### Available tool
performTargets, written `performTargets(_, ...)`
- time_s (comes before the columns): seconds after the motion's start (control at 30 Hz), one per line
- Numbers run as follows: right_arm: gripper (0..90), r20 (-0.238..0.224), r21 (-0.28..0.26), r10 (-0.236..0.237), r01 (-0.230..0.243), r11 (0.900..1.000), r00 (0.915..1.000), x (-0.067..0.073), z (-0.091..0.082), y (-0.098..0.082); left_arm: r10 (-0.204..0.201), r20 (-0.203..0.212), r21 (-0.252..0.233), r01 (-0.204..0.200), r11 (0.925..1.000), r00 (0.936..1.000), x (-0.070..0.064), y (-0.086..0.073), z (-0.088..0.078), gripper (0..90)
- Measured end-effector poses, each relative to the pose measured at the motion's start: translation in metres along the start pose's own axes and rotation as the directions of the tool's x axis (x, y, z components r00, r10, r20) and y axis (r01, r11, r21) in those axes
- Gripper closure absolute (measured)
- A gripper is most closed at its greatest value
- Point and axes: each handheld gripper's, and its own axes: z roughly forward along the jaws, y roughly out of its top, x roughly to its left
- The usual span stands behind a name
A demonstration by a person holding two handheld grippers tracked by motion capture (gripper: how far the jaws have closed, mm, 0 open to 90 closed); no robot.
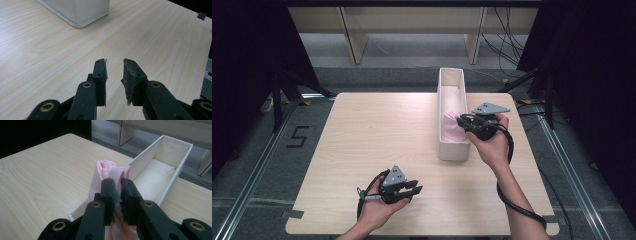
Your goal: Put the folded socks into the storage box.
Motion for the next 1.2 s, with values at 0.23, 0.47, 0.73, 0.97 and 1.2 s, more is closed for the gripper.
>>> performTargets(0.23, 81.0, 0.011, -0.002, -0.01, 0.01, 1.0, 0.9999, -0.004, 0.001, -0.004, 0.007, 0.002, 0.003, -0.007, 1.0, 1.0, -0.002, 0.0, 0.003, 71.2)
performTargets(0.47, 81.0, -0.004, 0.005, 0.015, -0.015, 1.0, 0.9999, -0.004, 0.003, -0.005, 0.007, 0.002, 0.008, -0.007, 0.9999, 1.0, -0.003, 0.0, 0.003, 71.2)
performTargets(0.73, 80.9, -0.001, 0.005, -0.004, 0.004, 1.0, 1.0, -0.003, 0.005, -0.004, 0.007, 0.001, 0.013, -0.007, 0.9999, 1.0, -0.002, -0.001, 0.002, 71.3)
performTargets(0.97, 80.9, 0.005, 0.012, -0.022, 0.022, 1.0, 0.9997, -0.003, 0.009, -0.007, 0.006, 0.004, 0.011, -0.006, 0.9999, 1.0, -0.002, -0.001, 0.003, 71.2)
performTargets(1.2, 80.8, -0.002, 0.022, 0.009, -0.009, 1.0, 1.0, -0.001, 0.011, -0.011, 0.006, 0.01, 0.012, -0.006, 0.9999, 0.9999, -0.002, -0.002, 0.003, 71.2)
